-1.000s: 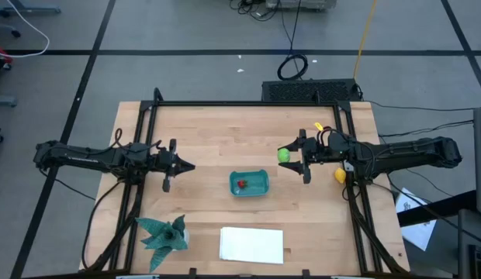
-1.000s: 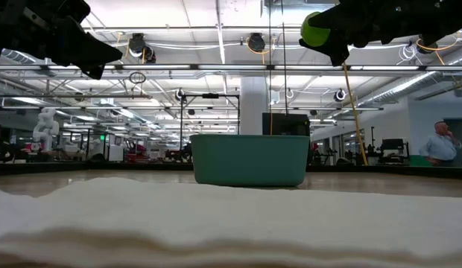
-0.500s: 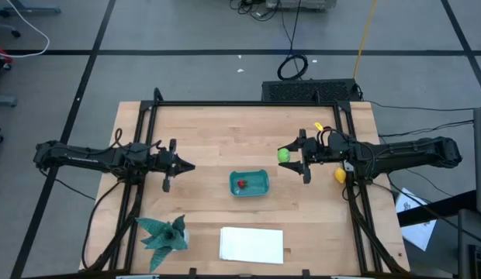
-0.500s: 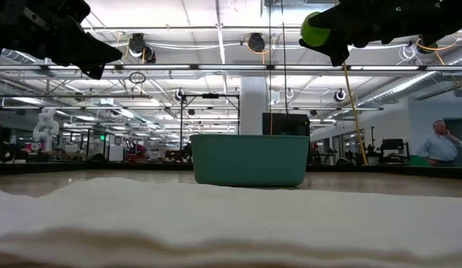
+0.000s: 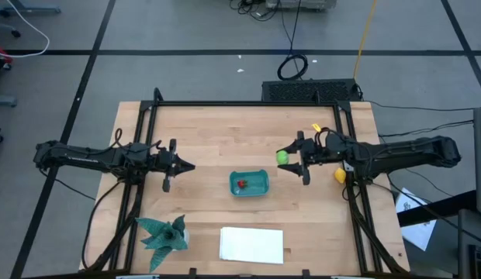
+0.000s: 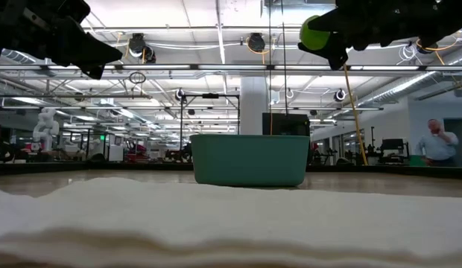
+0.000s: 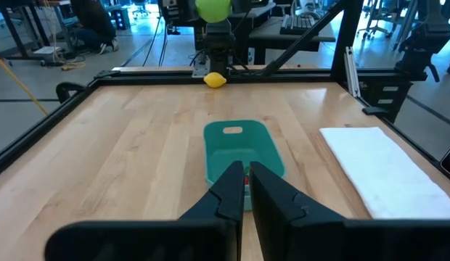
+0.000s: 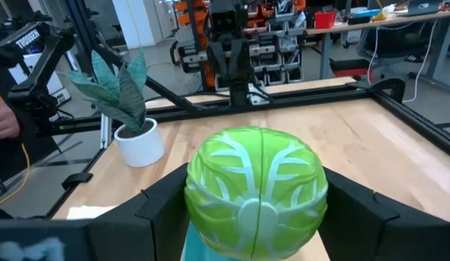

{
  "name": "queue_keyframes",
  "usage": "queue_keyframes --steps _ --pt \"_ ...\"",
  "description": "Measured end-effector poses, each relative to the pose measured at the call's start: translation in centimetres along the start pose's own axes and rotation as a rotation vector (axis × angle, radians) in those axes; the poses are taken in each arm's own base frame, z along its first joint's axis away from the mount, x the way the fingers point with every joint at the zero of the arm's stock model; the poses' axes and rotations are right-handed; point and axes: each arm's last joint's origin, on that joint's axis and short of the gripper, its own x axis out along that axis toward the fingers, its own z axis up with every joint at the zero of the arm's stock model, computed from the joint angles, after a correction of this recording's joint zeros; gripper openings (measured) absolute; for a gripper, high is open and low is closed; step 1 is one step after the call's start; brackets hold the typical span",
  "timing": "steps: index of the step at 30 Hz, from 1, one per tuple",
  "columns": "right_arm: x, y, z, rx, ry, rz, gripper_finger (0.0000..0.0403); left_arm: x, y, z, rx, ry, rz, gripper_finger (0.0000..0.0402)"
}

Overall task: Pick and placing Produce into tupperware
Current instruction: Put the green cabbage into the blue bin

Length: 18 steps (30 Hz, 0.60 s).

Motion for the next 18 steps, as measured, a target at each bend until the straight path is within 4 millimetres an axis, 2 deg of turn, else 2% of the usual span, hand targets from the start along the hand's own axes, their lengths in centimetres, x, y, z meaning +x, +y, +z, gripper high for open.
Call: queue_keyframes --steps 7,18 --pt "1.6 0.0 1.0 -0.002 0.065 -0.009 0.0235 0.0 0.0 0.0 0.017 0.002 0.0 0.0026" --pt "5.5 0.0 3.7 0.006 0.344 0.033 0.0235 0.0 0.0 0.0 0.018 0.002 0.0 0.0026"
